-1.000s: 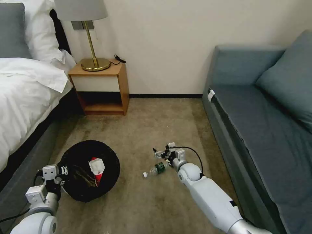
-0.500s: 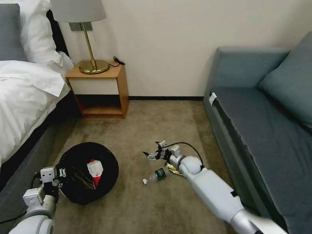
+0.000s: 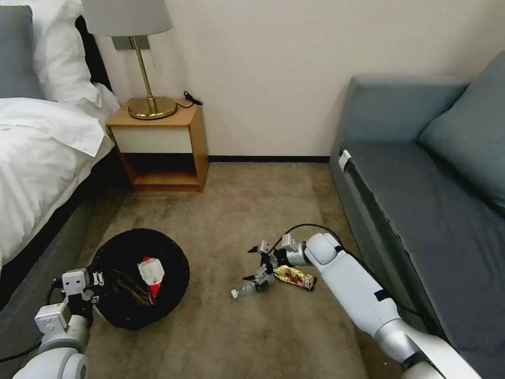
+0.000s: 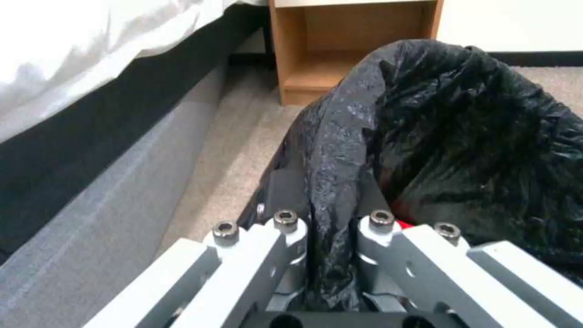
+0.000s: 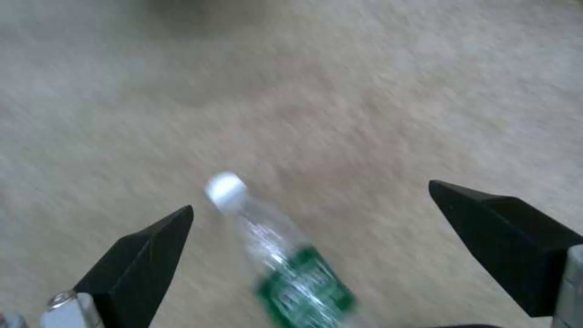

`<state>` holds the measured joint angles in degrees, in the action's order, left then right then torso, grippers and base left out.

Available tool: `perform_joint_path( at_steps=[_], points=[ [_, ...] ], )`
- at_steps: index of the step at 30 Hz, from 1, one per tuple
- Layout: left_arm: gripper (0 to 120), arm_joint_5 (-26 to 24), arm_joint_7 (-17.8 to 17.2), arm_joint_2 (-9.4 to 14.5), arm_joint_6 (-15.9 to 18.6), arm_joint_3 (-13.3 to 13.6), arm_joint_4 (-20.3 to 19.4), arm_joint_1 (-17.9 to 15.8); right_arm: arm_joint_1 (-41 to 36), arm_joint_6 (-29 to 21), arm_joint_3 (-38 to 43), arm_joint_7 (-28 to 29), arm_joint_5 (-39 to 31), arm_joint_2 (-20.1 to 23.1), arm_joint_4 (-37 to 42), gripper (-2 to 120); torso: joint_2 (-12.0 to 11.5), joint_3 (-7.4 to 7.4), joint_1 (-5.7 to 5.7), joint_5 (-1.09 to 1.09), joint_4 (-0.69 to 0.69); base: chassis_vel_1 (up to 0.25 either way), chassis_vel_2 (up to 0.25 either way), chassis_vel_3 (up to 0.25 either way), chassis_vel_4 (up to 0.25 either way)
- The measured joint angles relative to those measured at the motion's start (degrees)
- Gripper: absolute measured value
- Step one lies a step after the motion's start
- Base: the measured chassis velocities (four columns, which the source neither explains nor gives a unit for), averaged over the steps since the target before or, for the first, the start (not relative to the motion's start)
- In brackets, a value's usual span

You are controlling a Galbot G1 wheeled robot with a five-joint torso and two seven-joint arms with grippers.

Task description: Pick up the trash bin, then pick up the garbage on the floor and place it into the trash bin.

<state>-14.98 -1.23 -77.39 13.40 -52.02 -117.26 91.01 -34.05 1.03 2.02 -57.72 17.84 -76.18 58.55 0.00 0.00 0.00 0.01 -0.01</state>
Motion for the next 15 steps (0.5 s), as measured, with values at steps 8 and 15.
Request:
perform_joint_path(
  at_steps=[8, 15],
  points=[
    [3, 0.7, -0.1, -0.2, 0.2, 0.5, 0.2, -0.5, -0.3, 4.8, 2.9, 2.5, 12.0, -2.1, -2.1, 100, 0.0, 0.0, 0.0, -0.01, 0.0, 0.0, 0.0, 0.0, 0.0],
    [3, 0.7, 0.0, -0.2, 0.1, 0.6, 0.2, 0.1, -0.9, 6.8, 2.0, 3.9, 17.0, -4.6, -4.5, 100, 0.0, 0.0, 0.0, -0.01, 0.01, 0.0, 0.0, 0.0, 0.0]
  ],
)
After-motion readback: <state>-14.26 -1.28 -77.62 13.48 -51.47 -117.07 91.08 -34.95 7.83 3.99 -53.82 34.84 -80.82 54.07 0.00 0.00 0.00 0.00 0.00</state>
